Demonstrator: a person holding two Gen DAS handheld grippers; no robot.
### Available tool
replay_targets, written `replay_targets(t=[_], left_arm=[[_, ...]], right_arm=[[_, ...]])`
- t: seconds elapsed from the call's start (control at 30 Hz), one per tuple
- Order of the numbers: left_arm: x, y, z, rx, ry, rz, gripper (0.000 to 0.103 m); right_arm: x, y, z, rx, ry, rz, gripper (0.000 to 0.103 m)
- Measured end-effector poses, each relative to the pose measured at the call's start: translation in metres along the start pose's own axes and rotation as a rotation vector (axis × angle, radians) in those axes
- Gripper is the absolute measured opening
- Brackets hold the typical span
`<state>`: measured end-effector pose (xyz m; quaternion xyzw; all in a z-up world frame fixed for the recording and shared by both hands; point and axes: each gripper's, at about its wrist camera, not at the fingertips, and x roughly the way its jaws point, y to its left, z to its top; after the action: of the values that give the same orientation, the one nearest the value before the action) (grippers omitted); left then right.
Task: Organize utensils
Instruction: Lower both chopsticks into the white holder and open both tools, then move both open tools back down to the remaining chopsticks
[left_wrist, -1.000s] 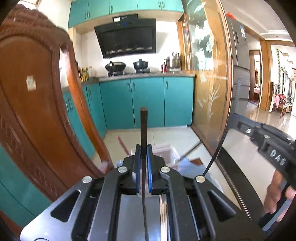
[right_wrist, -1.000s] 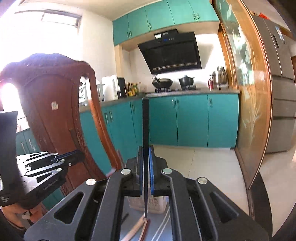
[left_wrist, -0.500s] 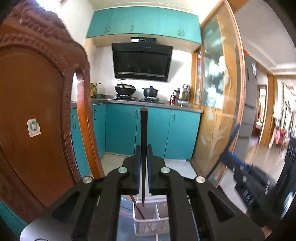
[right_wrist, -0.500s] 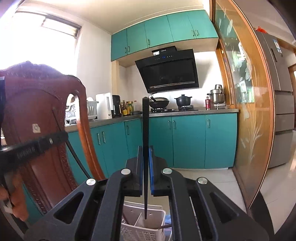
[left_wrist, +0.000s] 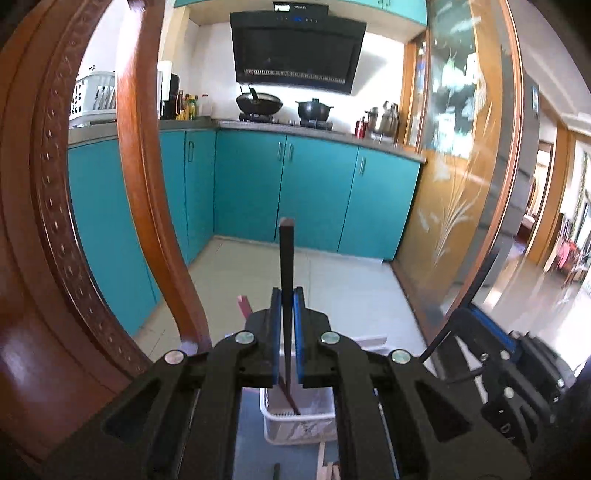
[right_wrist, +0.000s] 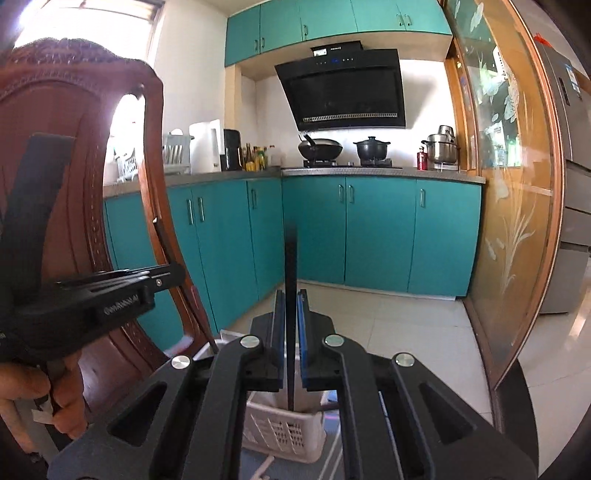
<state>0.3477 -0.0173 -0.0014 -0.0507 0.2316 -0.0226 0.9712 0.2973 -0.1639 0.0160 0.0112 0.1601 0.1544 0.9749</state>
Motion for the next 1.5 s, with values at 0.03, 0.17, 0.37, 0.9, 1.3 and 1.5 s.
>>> replay_targets(t=[0.03, 0.17, 0.37, 0.9, 1.3, 1.5], left_arm=[[0.000, -0.001, -0.002, 0.003, 0.006, -0.001, 0.007], [-0.004, 0.001, -0.015, 0.002, 0.017, -0.005, 0.010], [-0.036, 0.008, -0.045, 0.026, -0.010, -0.005, 0.022], [-0.006, 0.032, -0.164, 0.098, 0.346, 0.088, 0.032], [-0.009, 0.024, -0.175, 0.118, 0.373, 0.086, 0.039], [-0.001, 0.019, -0.179, 0.129, 0.395, 0.098, 0.045]], right_arm=[[-0.005, 0.000, -0.001, 0.000, -0.004, -0.004, 0.013], [-0.044, 0.001, -0.003, -0.011, -0.056, 0.008, 0.025], [-0.091, 0.014, -0.048, -0.065, -0.016, 0.125, 0.031], [0.017, 0.025, -0.195, 0.098, 0.770, 0.122, 0.017], [0.003, -0.016, -0.196, 0.194, 0.752, 0.024, 0.002], [0.006, -0.005, -0.194, 0.093, 0.733, 0.040, 0.008]])
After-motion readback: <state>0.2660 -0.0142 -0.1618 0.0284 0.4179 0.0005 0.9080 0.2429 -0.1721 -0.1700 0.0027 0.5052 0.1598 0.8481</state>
